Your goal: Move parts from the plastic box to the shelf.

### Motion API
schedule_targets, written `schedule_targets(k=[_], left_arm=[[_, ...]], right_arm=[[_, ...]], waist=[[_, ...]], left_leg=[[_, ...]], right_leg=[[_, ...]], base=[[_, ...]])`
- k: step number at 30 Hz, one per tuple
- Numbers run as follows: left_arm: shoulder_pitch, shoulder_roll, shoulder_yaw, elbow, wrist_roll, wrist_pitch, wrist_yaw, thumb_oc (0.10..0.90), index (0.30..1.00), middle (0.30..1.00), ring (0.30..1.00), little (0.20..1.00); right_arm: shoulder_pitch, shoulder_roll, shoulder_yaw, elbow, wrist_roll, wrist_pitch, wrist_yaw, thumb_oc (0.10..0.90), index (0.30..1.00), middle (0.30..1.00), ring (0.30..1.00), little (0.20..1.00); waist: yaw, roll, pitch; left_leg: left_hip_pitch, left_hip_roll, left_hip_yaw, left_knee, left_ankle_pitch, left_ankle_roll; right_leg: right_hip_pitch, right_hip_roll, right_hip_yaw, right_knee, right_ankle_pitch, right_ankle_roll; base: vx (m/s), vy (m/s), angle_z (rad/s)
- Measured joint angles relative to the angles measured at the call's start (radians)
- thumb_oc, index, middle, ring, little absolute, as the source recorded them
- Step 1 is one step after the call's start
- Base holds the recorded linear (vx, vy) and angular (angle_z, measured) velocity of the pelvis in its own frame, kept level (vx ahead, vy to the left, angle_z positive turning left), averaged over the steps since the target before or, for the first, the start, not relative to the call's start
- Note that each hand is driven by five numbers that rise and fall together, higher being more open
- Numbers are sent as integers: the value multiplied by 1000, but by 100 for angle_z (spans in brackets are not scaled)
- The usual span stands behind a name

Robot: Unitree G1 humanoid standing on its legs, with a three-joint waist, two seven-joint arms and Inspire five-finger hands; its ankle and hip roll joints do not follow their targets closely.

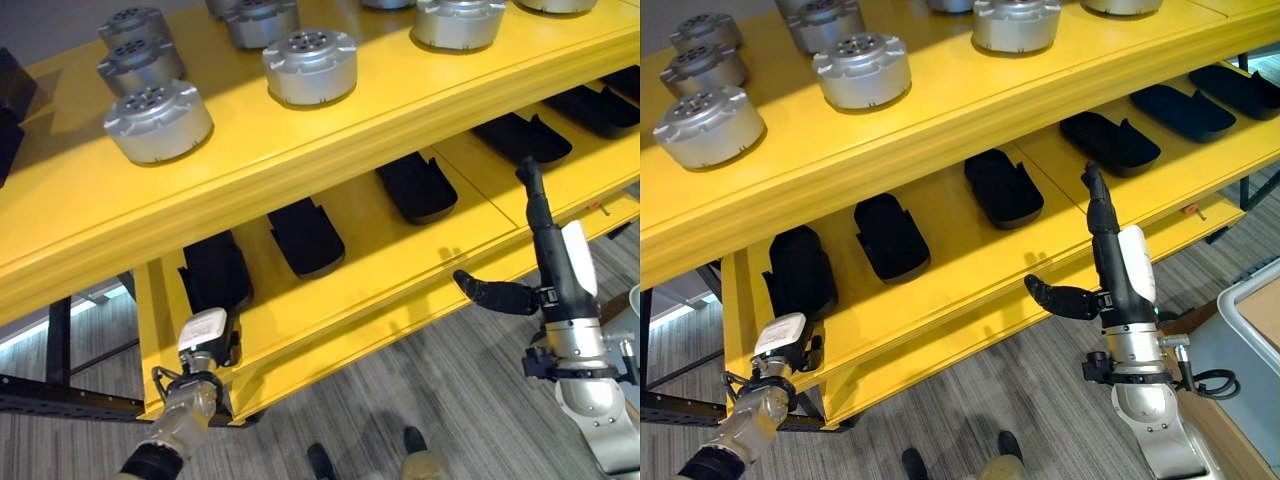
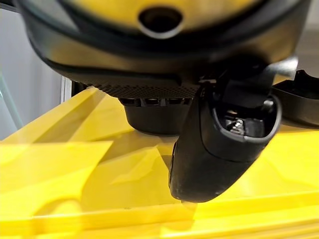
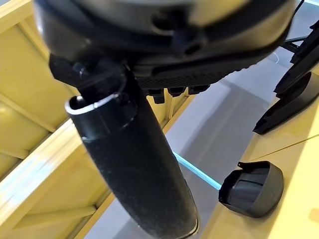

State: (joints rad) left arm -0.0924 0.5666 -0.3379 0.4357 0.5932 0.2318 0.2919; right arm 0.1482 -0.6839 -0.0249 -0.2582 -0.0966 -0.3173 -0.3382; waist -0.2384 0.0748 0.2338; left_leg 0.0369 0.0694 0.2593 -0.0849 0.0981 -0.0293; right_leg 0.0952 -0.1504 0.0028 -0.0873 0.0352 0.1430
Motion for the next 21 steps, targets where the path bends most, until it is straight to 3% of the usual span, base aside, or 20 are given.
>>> schedule_targets(k=[14,21], left_arm=[[19,-2,26,3,-37,-26,56,900,1000,1000,1000,1000],[21,-2,28,2,-38,-44,78,900,1000,1000,1000,1000]], right_arm=[[0,1,0,0,-2,0,-6,900,1000,1000,1000,1000],[1,1,0,0,-2,0,-12,900,1000,1000,1000,1000]], waist=[[3,-20,6],[23,-29,7]], left_leg=[[0,1,0,0,0,0],[0,1,-1,0,0,0]], right_leg=[[0,1,-1,0,0,0],[1,1,-2,1,0,0]], base=[[0,0,0],[0,0,0]])
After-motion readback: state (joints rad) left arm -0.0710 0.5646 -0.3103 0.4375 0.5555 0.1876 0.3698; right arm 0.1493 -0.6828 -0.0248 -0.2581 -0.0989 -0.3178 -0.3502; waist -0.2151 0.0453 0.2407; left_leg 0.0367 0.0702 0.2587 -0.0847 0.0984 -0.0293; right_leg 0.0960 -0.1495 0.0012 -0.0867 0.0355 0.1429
